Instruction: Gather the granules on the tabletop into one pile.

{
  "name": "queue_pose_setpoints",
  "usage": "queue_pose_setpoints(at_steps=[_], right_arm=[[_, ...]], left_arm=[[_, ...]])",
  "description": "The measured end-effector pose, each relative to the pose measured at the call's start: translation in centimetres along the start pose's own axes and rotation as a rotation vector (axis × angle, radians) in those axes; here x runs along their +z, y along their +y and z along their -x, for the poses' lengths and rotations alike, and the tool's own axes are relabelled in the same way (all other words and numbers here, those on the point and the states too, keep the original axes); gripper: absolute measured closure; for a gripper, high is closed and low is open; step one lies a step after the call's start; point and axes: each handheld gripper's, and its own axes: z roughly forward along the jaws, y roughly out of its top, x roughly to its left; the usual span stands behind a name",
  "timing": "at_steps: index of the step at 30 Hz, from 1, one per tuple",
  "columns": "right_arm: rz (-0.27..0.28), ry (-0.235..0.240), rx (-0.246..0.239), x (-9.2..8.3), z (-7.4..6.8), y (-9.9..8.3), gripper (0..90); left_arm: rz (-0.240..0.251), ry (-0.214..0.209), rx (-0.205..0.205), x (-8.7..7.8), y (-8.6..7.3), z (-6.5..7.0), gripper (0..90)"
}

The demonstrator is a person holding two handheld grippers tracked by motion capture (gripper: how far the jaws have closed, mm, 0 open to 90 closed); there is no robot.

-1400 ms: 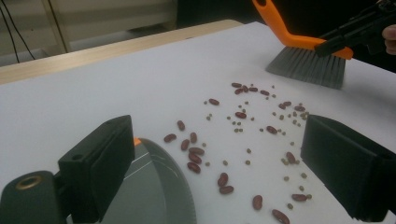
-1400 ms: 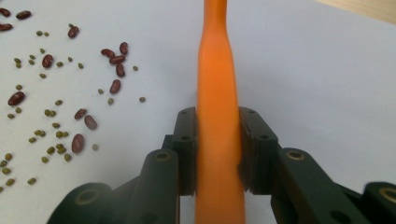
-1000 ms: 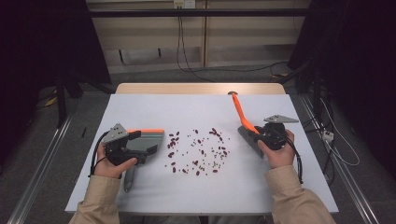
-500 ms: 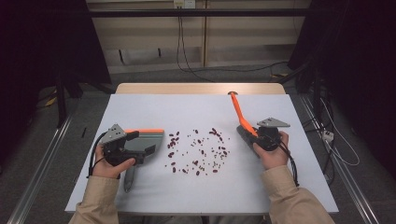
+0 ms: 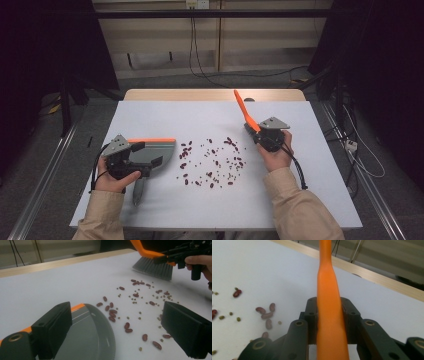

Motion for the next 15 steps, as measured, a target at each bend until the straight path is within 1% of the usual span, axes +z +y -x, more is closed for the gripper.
queue_pose_setpoints(at_steps=[1,2,4,5,6,7,10,12,13,14,15], right_arm=[[-0.013,0.006,-0.003,0.3,-0.1,-0.2,71.5],[0.002,0.026,0.003,0.5,-0.2,-0.3,71.5],[-0.006,0.022,-0.03,0.4,-0.8,-0.2,71.5],[-0.007,0.032,-0.038,0.4,-1.0,-0.2,71.4],[-0.012,0.033,-0.05,0.4,-1.3,-0.2,71.4],[-0.014,0.033,-0.06,0.4,-1.5,-0.2,71.3],[-0.017,0.047,-0.058,0.3,-2.0,-0.1,71.3],[-0.013,0.068,-0.048,0.2,-2.3,-0.1,71.2],[-0.015,0.064,-0.067,0.2,-2.5,-0.1,71.2],[-0.016,0.063,-0.076,0.2,-2.7,-0.1,71.2],[-0.014,0.065,-0.073,0.2,-2.9,-0.1,71.2]], left_arm=[[-0.001,0.002,-0.002,0.0,-0.1,0.0,9.7],[-0.006,0.006,0.003,0.0,-0.1,0.0,9.6],[-0.014,0.007,0.005,0.0,-0.2,0.0,9.1],[-0.015,0.006,0.001,0.0,-0.3,0.0,9.1],[-0.019,0.003,0.006,0.0,-0.4,0.0,9.1],[-0.02,0.003,0.0,0.1,-0.5,0.1,9.0],[-0.025,-0.003,-0.001,0.0,-0.8,0.1,8.8],[-0.023,-0.001,-0.002,0.1,-0.9,0.1,8.7],[-0.022,0.002,-0.005,0.1,-0.9,0.1,7.9],[-0.022,0.004,-0.007,0.1,-0.9,0.1,6.8],[-0.021,0.005,-0.006,0.0,-0.9,0.1,6.5]])
